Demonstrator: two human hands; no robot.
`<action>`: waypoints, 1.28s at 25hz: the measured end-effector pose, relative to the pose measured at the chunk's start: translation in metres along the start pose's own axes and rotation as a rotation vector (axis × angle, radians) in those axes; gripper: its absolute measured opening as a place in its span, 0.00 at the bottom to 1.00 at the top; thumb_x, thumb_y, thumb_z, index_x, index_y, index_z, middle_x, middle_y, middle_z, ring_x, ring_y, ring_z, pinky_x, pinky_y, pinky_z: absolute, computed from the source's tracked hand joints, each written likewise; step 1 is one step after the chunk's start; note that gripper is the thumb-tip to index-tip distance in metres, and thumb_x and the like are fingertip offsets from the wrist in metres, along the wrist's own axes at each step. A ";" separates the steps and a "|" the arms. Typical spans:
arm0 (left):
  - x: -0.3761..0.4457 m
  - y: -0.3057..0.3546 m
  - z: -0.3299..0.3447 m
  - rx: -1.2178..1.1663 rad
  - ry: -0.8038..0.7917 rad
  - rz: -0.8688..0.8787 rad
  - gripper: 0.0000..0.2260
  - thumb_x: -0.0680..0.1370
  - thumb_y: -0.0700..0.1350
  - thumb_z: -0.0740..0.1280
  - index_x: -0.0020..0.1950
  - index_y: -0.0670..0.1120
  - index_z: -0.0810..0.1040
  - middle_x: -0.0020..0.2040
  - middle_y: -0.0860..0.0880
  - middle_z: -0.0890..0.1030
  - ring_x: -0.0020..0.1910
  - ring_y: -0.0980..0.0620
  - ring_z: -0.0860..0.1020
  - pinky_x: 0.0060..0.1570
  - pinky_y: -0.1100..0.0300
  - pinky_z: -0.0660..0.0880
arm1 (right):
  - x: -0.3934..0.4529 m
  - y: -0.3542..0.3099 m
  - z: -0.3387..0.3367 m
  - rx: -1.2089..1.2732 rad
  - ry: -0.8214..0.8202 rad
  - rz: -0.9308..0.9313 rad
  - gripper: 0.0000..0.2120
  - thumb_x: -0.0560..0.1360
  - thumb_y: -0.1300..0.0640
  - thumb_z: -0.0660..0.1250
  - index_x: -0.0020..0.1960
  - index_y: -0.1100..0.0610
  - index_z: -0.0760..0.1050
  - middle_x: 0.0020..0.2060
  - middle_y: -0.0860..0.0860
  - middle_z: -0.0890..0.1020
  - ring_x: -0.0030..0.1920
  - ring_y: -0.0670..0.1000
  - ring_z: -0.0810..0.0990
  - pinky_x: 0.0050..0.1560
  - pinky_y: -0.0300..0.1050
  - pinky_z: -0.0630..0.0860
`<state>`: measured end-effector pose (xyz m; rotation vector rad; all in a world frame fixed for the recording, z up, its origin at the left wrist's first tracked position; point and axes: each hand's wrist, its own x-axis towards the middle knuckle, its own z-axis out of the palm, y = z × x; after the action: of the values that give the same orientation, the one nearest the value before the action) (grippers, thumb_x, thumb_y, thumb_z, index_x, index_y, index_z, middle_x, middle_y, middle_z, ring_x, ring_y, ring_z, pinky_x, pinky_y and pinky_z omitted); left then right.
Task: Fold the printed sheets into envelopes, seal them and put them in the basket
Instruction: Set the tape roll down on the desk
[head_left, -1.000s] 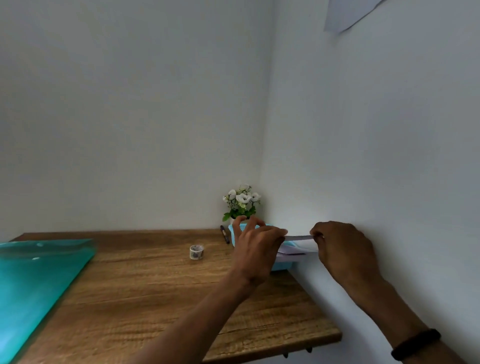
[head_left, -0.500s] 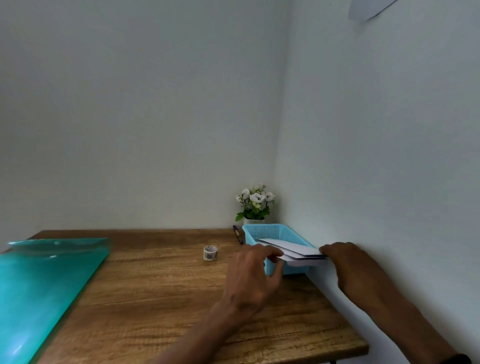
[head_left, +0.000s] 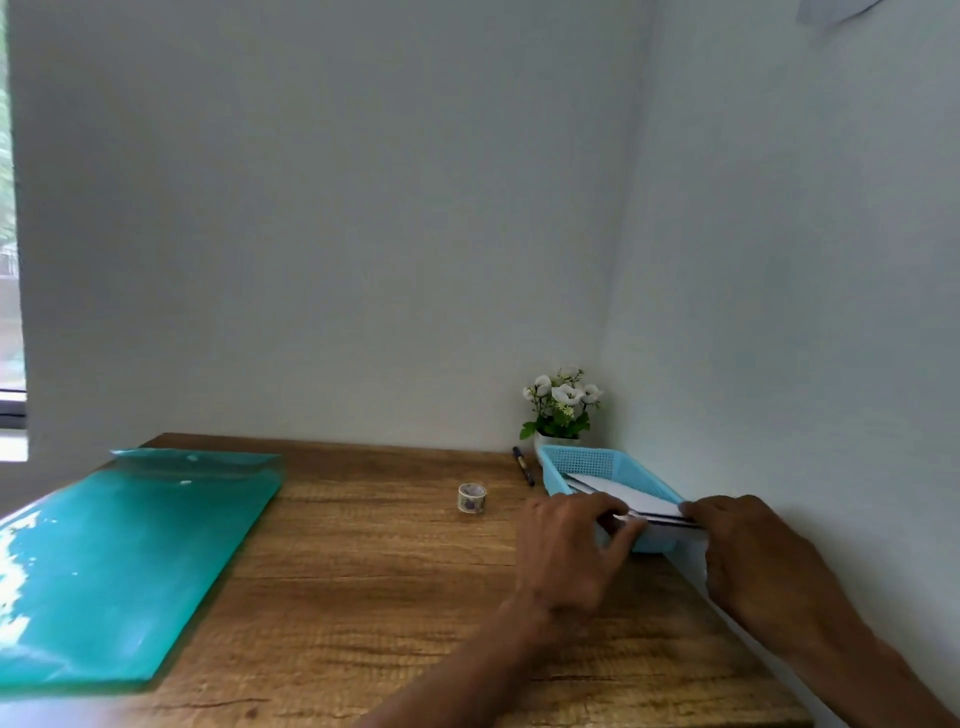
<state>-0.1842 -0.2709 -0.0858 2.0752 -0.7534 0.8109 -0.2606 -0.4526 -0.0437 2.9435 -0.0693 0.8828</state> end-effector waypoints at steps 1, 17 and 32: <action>0.000 -0.003 -0.005 -0.040 0.010 -0.055 0.24 0.78 0.72 0.60 0.61 0.58 0.84 0.54 0.58 0.87 0.52 0.61 0.82 0.57 0.58 0.80 | -0.002 -0.009 -0.004 0.028 0.041 -0.003 0.25 0.70 0.61 0.78 0.66 0.54 0.80 0.59 0.52 0.84 0.59 0.56 0.82 0.51 0.53 0.84; 0.052 -0.145 -0.033 0.286 -0.108 -0.528 0.14 0.80 0.54 0.70 0.64 0.52 0.82 0.60 0.49 0.85 0.59 0.48 0.82 0.58 0.52 0.79 | 0.089 -0.175 0.115 0.436 -0.263 0.030 0.09 0.83 0.58 0.59 0.48 0.50 0.76 0.55 0.53 0.82 0.57 0.53 0.79 0.69 0.51 0.74; 0.141 -0.212 0.033 0.019 -0.211 -0.555 0.25 0.79 0.44 0.72 0.75 0.48 0.71 0.63 0.40 0.82 0.64 0.41 0.79 0.66 0.50 0.76 | 0.158 -0.161 0.180 0.271 -0.247 0.028 0.27 0.83 0.54 0.57 0.81 0.58 0.60 0.79 0.59 0.64 0.78 0.60 0.63 0.80 0.56 0.57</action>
<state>0.0673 -0.2188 -0.0897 2.2502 -0.2435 0.2944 -0.0200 -0.3103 -0.1147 3.2979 -0.0029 0.5663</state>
